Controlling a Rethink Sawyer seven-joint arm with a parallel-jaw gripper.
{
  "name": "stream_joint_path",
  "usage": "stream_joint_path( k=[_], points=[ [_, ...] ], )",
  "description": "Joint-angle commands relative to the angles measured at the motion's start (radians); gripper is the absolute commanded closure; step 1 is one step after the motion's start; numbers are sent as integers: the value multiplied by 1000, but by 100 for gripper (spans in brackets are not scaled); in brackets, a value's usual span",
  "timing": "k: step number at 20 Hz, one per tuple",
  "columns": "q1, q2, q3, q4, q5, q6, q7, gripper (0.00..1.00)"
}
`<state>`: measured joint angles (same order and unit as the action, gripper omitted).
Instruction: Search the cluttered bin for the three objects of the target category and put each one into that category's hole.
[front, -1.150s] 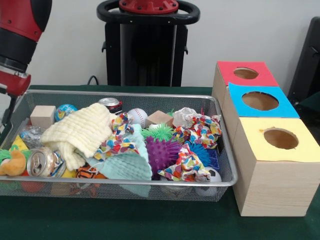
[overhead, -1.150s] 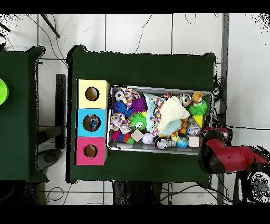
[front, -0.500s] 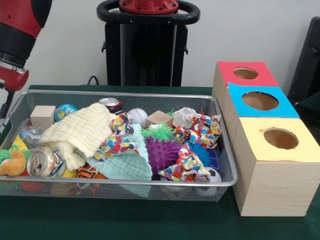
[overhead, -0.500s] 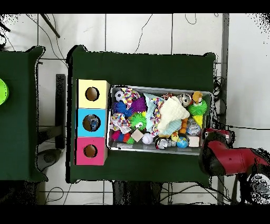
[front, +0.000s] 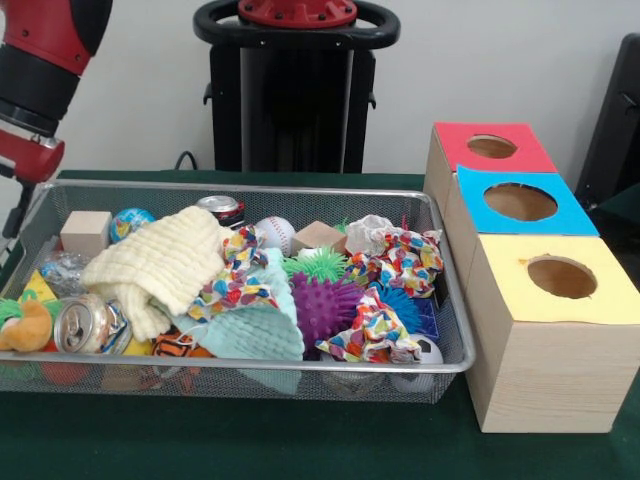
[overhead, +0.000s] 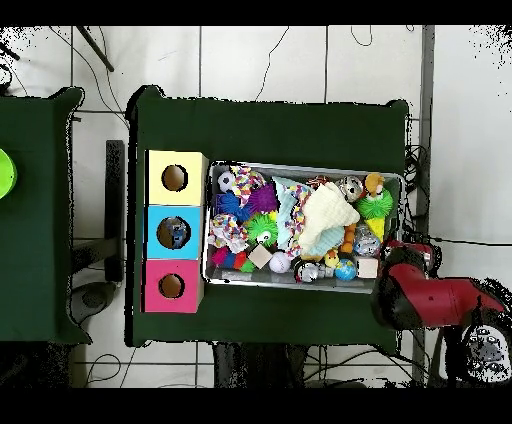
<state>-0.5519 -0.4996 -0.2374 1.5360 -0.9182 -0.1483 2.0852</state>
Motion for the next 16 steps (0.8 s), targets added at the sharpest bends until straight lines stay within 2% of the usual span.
stream_joint_path(
  k=[1,5,12,16],
  points=[
    [66,56,-8,76,94,-104,127,0],
    [90,76,-30,77,128,-125,125,0],
    [81,93,-23,78,137,-146,115,0],
    [97,117,-35,82,166,-169,118,0]
  ],
)
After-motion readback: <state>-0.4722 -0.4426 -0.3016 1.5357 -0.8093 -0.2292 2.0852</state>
